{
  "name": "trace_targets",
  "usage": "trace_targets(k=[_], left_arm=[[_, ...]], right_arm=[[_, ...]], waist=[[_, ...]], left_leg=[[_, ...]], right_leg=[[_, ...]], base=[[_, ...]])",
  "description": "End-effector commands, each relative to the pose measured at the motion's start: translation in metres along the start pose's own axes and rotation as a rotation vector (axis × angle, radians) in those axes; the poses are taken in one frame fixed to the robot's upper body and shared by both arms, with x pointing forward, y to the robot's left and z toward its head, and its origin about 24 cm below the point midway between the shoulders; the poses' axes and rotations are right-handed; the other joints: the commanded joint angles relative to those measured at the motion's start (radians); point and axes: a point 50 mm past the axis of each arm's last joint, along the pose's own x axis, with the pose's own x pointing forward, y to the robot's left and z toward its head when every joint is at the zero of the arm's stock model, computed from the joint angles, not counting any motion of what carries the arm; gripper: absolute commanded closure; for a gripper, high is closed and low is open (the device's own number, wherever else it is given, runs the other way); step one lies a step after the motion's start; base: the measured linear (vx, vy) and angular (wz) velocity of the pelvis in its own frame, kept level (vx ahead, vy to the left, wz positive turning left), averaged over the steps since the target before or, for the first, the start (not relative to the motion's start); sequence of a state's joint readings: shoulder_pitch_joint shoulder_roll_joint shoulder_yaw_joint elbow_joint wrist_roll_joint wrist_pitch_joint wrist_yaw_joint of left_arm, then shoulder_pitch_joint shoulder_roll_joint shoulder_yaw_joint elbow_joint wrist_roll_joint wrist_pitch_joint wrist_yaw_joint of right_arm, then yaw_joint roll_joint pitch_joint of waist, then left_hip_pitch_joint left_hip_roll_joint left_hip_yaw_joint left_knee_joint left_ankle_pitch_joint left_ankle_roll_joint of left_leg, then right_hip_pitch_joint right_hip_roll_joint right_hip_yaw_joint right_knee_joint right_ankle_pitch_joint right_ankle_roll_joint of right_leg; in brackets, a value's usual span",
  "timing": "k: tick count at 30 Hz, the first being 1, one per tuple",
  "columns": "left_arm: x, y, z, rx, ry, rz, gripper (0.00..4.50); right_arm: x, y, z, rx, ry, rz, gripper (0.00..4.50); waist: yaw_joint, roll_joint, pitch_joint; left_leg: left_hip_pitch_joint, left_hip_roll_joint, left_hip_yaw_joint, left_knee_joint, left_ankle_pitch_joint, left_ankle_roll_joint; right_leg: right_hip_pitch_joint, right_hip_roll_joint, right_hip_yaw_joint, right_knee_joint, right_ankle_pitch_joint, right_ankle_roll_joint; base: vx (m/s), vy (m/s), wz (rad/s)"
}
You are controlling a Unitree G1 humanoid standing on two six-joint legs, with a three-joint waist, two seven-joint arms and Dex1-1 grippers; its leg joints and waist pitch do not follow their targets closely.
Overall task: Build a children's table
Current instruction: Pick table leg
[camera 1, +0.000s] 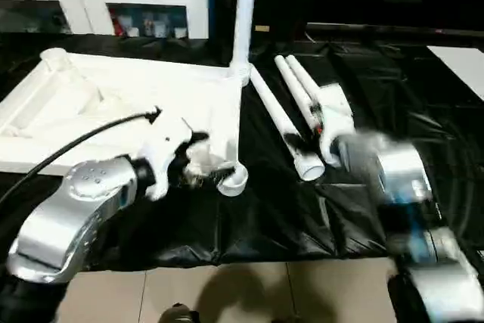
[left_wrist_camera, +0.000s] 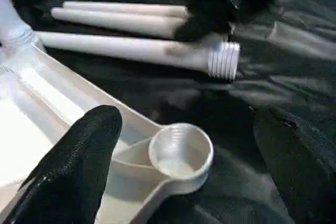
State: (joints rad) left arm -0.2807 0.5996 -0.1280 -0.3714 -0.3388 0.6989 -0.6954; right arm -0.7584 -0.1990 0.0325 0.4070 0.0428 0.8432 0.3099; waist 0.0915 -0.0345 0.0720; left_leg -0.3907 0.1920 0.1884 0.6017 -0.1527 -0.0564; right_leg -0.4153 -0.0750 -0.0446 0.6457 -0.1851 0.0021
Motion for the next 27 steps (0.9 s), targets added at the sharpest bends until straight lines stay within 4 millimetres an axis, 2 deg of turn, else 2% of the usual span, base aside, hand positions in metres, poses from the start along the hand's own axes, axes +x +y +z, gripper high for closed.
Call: trace_targets(k=[1, 2, 5, 6, 8, 11, 13, 15, 20, 21, 22, 26, 27], left_arm=[[0.0, -0.001, 0.001, 0.015, 0.02, -0.017, 0.0], [0.0, 0.0, 0.0, 0.014, 0.024, -0.02, 0.0], [-0.002, 0.003, 0.001, 0.023, 0.039, -0.021, 0.0], [-0.003, 0.004, 0.001, 0.023, 0.044, -0.024, 0.0], [-0.004, 0.004, 0.0, 0.025, 0.053, -0.031, 0.0], [-0.005, 0.005, 0.0, 0.029, 0.062, -0.034, 0.0], [-0.007, 0.007, 0.001, 0.03, 0.065, -0.037, 0.0], [-0.008, 0.007, 0.001, 0.027, 0.066, -0.048, 0.0], [-0.009, 0.007, 0.0, 0.025, 0.092, -0.113, 0.0], [-0.009, 0.007, 0.0, 0.028, 0.1, -0.125, 0.0], [-0.009, 0.009, -0.001, 0.033, 0.112, -0.131, 0.0], [-0.009, 0.018, 0.0, 0.054, 0.133, -0.121, 0.0], [-0.009, 0.02, 0.001, 0.057, 0.129, -0.112, 0.0]], right_arm=[[0.011, -0.001, -0.01, 0.009, 0.039, -0.004, 0.05], [0.015, -0.001, -0.012, 0.02, 0.045, -0.003, 0.05], [0.027, -0.001, -0.02, 0.036, 0.08, 0.002, 0.05], [0.029, -0.001, -0.022, 0.055, 0.093, 0.012, 0.05], [0.032, 0.0, -0.025, 0.093, 0.111, 0.03, 0.05], [0.034, 0.0, -0.026, 0.111, 0.125, 0.047, 0.05], [0.035, -0.003, -0.027, 0.148, 0.166, 0.063, 0.32], [0.034, -0.005, -0.027, 0.163, 0.19, 0.07, 0.32], [0.032, -0.006, -0.029, 0.182, 0.248, 0.162, 0.87], [0.032, -0.006, -0.029, 0.185, 0.253, 0.175, 0.87], [0.031, -0.009, -0.03, 0.168, 0.261, 0.17, 1.08], [0.029, -0.016, -0.032, 0.122, 0.293, 0.167, 1.19], [0.028, -0.018, -0.034, 0.102, 0.311, 0.164, 1.45]], waist=[[0.0, 0.015, -0.073], [-0.001, 0.012, -0.074], [0.002, 0.019, -0.078], [0.001, 0.022, -0.076], [0.001, 0.02, -0.078], [0.001, 0.02, -0.078], [0.002, 0.021, -0.076], [0.002, 0.022, -0.074], [0.003, 0.022, -0.074], [0.004, 0.022, -0.075], [0.004, 0.019, -0.074], [0.007, 0.018, -0.074], [0.009, 0.019, -0.075]], left_leg=[[0.031, 0.023, -0.02, -0.072, -0.351, -0.112], [0.03, 0.022, -0.019, -0.072, -0.349, -0.109], [0.031, 0.025, -0.019, -0.071, -0.337, -0.111], [0.027, 0.024, -0.02, -0.072, -0.335, -0.112], [0.026, 0.025, -0.019, -0.072, -0.326, -0.108], [0.027, 0.025, -0.018, -0.071, -0.331, -0.106], [0.027, 0.025, -0.019, -0.072, -0.343, -0.105], [0.03, 0.026, -0.019, -0.072, -0.359, -0.108], [0.029, 0.027, -0.02, -0.072, -0.374, -0.105], [0.029, 0.027, -0.02, -0.071, -0.375, -0.103], [0.027, 0.028, -0.02, -0.072, -0.373, -0.1], [0.028, 0.029, -0.019, -0.072, -0.361, -0.104], [0.028, 0.03, -0.018, -0.071, -0.354, -0.104]], right_leg=[[0.021, -0.056, 0.039, -0.096, -0.399, -0.097], [0.024, -0.055, 0.039, -0.096, -0.382, -0.105], [0.027, -0.055, 0.038, -0.087, -0.312, -0.136], [0.03, -0.052, 0.038, -0.085, -0.298, -0.142], [0.034, -0.052, 0.037, -0.079, -0.262, -0.156], [0.034, -0.053, 0.037, -0.078, -0.264, -0.163], [0.034, -0.053, 0.037, -0.08, -0.28, -0.166], [0.031, -0.054, 0.037, -0.083, -0.299, -0.165], [0.032, -0.055, 0.036, -0.083, -0.312, -0.172], [0.032, -0.055, 0.036, -0.082, -0.314, -0.175], [0.032, -0.056, 0.036, -0.083, -0.318, -0.177], [0.032, -0.057, 0.036, -0.081, -0.317, -0.183], [0.032, -0.058, 0.037, -0.08, -0.309, -0.187]], base=[[0.0, 0.0, 0.0], [0.0, 0.0, 0.0], [0.0, 0.0, 0.0], [0.0, 0.0, 0.0], [0.0, 0.0, 0.0], [0.0, 0.0, 0.0], [0.0, 0.0, 0.0], [0.0, 0.0, 0.0], [0.0, 0.0, 0.0], [0.0, 0.0, 0.0], [0.0, 0.0, 0.0], [0.0, 0.0, 0.0], [0.0, 0.0, 0.0]])
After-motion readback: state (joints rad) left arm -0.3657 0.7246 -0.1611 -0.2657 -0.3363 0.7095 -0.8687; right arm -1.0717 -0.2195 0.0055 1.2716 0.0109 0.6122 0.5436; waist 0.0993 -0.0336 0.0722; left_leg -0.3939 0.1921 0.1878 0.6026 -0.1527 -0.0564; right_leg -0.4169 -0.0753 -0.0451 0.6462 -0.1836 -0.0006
